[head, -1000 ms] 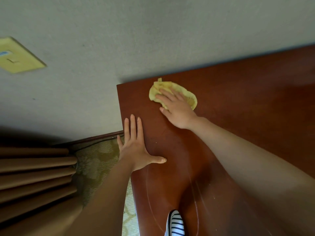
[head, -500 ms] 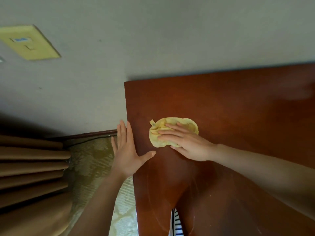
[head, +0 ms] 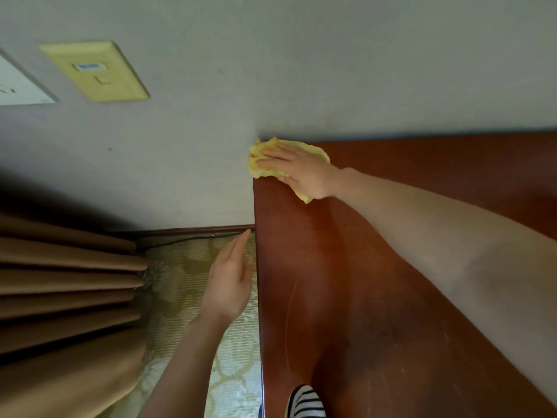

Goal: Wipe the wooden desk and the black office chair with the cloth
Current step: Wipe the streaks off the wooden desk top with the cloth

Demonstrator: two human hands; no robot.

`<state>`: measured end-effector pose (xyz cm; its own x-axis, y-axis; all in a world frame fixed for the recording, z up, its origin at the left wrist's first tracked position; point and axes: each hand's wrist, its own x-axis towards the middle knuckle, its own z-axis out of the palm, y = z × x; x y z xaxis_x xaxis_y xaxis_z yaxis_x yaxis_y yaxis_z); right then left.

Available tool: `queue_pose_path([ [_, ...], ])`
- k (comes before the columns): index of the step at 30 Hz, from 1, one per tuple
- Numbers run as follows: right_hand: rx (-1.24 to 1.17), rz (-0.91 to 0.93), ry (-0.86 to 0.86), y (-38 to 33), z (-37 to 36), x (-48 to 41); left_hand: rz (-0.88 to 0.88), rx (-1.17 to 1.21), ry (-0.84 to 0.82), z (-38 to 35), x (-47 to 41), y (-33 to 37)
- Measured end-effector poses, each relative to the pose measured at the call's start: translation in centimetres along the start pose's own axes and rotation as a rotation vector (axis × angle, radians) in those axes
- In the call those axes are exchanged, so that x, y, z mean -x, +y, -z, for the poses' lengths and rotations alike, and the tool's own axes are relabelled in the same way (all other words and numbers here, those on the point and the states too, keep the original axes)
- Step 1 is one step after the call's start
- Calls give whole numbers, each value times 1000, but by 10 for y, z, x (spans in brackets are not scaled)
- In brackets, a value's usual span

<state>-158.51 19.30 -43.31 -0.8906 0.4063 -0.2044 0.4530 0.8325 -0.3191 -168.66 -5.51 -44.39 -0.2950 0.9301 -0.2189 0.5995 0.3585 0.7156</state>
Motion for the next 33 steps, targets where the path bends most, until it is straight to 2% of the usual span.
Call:
queue_pose_path([
  [4,-93,-208,108,-19,-12,-15,13,24,-9,-4,1,-3],
  [6,-138,-228,173,-30,-21,-8,44,36,-17,-8,1,-4],
  [13,-232,-30,152,-62,-44,54,100,91,-29,-19,2,5],
  [17,-242,57,82,-75,-58,111,45,79,16,-19,5,12],
  [21,-264,54,66,-63,-63,168,-15,-191,-24,-25,9,13],
  [26,-195,15,17,-33,-52,199,-51,-164,-120,-35,9,22],
  [33,-209,-210,101,16,-26,183,48,-241,-196,-42,6,27],
])
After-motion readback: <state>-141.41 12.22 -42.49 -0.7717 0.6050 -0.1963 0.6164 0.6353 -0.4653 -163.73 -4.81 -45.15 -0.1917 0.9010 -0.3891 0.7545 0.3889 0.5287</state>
